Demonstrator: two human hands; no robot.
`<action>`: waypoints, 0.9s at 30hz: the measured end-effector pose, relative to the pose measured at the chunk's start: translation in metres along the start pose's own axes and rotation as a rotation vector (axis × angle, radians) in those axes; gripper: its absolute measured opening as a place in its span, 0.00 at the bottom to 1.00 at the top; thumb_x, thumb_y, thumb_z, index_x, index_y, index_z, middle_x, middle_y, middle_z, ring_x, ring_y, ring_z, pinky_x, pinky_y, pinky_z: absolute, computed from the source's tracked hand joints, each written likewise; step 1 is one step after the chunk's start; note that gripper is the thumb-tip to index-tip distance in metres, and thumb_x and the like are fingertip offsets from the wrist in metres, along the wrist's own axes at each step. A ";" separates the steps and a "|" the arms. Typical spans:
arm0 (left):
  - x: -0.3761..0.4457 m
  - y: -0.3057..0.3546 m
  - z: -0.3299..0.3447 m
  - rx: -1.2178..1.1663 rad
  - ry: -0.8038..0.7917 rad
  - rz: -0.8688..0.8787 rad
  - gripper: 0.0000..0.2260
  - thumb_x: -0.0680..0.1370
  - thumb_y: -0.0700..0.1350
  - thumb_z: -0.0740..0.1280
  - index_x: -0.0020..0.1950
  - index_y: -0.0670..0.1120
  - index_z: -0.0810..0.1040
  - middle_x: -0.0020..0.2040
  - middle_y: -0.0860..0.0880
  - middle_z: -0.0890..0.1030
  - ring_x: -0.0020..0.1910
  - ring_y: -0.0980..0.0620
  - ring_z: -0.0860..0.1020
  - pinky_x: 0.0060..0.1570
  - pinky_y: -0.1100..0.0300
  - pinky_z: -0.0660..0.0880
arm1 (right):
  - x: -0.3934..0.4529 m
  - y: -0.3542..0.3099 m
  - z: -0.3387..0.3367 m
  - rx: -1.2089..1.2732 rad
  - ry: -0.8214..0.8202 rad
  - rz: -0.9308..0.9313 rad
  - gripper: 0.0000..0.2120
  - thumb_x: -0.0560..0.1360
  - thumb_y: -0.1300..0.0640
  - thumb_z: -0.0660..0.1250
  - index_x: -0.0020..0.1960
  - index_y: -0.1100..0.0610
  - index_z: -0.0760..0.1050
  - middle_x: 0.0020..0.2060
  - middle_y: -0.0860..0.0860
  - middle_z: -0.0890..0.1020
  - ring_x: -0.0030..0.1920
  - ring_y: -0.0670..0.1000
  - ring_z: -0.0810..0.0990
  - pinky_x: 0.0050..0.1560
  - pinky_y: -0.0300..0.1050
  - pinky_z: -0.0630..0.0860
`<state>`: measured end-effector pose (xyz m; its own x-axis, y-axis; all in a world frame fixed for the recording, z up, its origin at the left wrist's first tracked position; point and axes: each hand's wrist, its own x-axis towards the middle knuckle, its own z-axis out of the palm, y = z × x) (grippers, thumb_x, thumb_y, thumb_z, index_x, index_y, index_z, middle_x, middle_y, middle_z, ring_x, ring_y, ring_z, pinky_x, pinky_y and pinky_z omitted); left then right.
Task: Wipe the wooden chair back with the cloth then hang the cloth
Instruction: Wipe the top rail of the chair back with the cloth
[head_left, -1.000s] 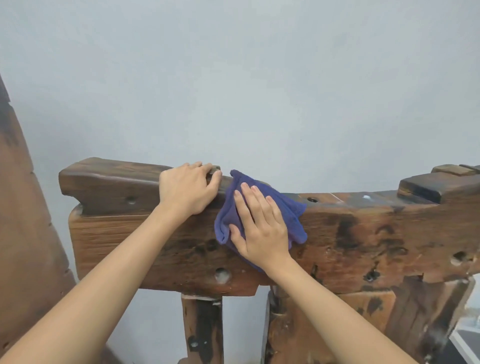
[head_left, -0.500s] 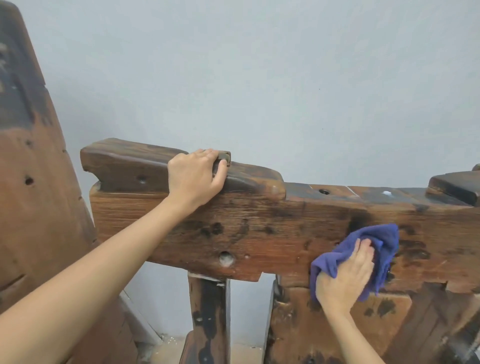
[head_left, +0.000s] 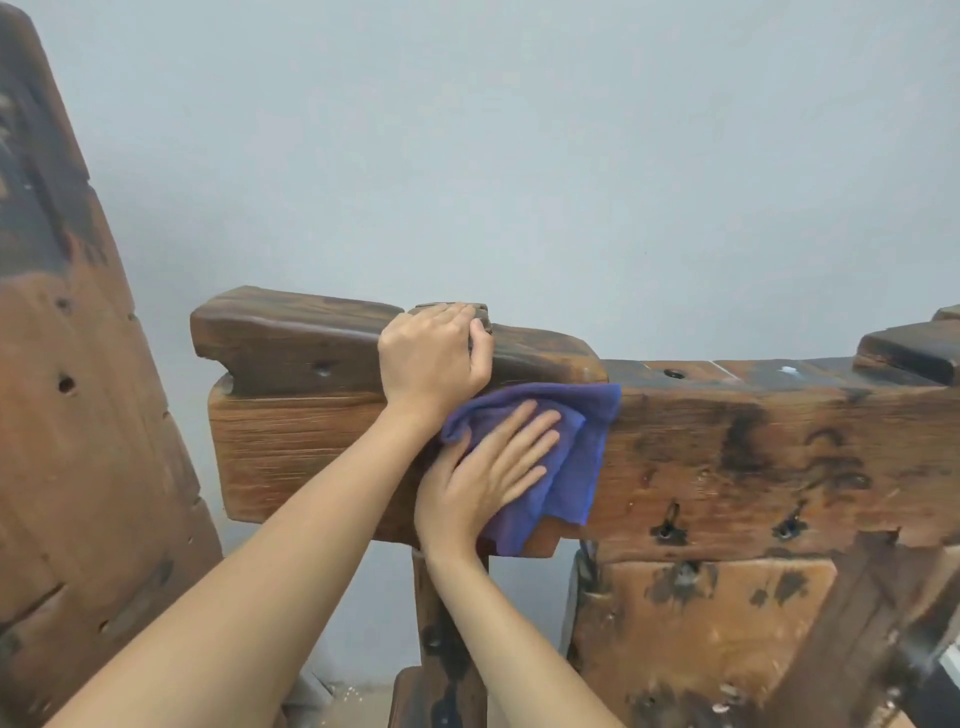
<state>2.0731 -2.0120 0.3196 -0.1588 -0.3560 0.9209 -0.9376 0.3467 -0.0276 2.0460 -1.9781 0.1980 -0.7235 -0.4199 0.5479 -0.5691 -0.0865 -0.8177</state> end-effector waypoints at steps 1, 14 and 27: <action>0.000 -0.001 0.000 -0.010 -0.005 0.011 0.11 0.75 0.44 0.64 0.42 0.46 0.87 0.40 0.49 0.88 0.41 0.49 0.86 0.37 0.55 0.75 | -0.012 0.001 0.001 -0.066 -0.097 -0.169 0.36 0.80 0.48 0.53 0.83 0.56 0.41 0.82 0.58 0.47 0.82 0.59 0.46 0.78 0.60 0.45; -0.004 -0.012 0.001 -0.068 -0.053 0.096 0.14 0.78 0.46 0.61 0.49 0.45 0.87 0.46 0.48 0.89 0.45 0.49 0.86 0.37 0.57 0.72 | 0.186 0.196 -0.153 -0.536 -0.208 -0.443 0.34 0.79 0.43 0.59 0.82 0.55 0.57 0.78 0.58 0.64 0.77 0.60 0.61 0.77 0.59 0.55; 0.057 0.078 0.008 0.054 -0.473 -0.013 0.22 0.75 0.58 0.59 0.35 0.42 0.78 0.33 0.40 0.76 0.37 0.39 0.78 0.34 0.57 0.66 | 0.098 0.137 -0.087 -0.409 -0.254 -0.349 0.35 0.83 0.39 0.45 0.82 0.58 0.49 0.81 0.57 0.55 0.79 0.62 0.53 0.74 0.65 0.50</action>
<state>1.9885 -2.0122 0.3665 -0.2588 -0.7203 0.6436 -0.9531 0.2988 -0.0488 1.8633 -1.9520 0.1553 -0.3786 -0.6368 0.6717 -0.8974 0.0751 -0.4347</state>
